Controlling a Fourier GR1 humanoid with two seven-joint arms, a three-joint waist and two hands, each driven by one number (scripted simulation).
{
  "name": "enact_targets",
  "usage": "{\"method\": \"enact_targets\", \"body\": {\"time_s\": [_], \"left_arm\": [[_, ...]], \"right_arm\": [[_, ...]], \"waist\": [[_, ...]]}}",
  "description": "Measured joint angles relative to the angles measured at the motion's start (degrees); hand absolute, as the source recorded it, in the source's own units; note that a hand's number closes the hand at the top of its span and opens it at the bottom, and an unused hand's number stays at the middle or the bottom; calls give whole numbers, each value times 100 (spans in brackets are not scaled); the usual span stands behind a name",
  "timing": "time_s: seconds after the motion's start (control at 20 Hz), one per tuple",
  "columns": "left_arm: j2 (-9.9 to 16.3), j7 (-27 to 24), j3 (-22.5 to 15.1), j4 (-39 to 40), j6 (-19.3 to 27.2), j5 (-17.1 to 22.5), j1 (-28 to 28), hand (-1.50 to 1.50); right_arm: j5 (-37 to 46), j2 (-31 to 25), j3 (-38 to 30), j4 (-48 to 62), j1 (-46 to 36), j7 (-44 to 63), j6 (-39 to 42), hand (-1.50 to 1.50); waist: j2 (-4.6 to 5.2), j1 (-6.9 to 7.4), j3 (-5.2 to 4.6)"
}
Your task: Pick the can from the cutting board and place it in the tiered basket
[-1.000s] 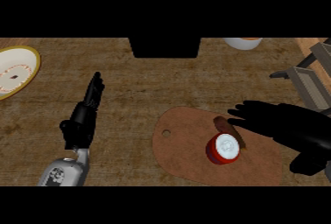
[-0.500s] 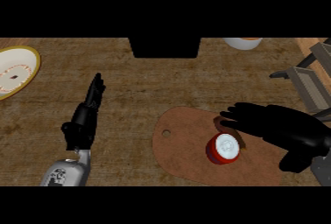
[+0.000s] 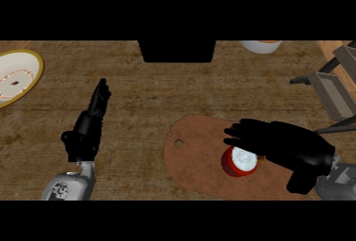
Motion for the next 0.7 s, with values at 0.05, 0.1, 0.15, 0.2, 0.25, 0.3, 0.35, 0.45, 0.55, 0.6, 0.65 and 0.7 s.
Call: {"method": "enact_targets", "body": {"time_s": [0.05, 0.1, 0.15, 0.2, 0.25, 0.3, 0.35, 0.45, 0.55, 0.6, 0.65, 0.7], "left_arm": [[-28, -19, -25, -17, 5, -34, 16, 0], [-61, 77, -62, -120, 38, -85, 30, 0], [-41, 112, -27, -173, 1, -68, 40, 0], [-40, 60, 4, -97, -40, -56, 13, 0], [-69, 12, 8, -66, -49, -60, 24, 0], [-102, -57, 34, 83, -30, -86, -48, 0], [-94, -63, 63, 45, -65, -57, 10, 0], [-116, -96, 64, 23, -82, -82, 55, 0], [-145, -80, 56, 15, -65, -145, 68, 0], [-154, -50, 67, -11, -68, -156, 45, 0], [-125, -92, 117, 21, -129, -114, 50, 0], [-112, 5, 102, -148, -149, -114, 125, 0]], "right_arm": [[70, 2, 19, 146, -20, -80, -73, -150], [96, -19, 12, 134, 39, -132, -107, -150], [130, 8, 6, 212, -21, -158, -113, -150], [175, 78, 28, 290, -101, -139, -102, -150], [258, 115, 62, 349, -86, -155, -145, -150], [293, 146, 74, 414, -146, -161, -138, -150], [366, 188, 101, 438, -109, -161, -173, -150], [442, 291, 124, 578, -112, -197, -214, -150], [510, 428, 194, 492, -19, -115, -174, -150], [534, 450, 195, 456, 56, -119, -177, -150], [557, 534, 193, 573, -29, -113, -172, -150], [577, 545, 177, 665, -69, -155, -189, -150]], "waist": [[0, 3, 0], [1, 2, 1], [1, 5, 2], [1, 5, 2], [2, 5, 1], [3, 3, 1], [3, 3, 1], [3, 5, 1], [2, 0, 1], [1, -2, 1], [1, 1, 1], [1, 8, 1]]}}
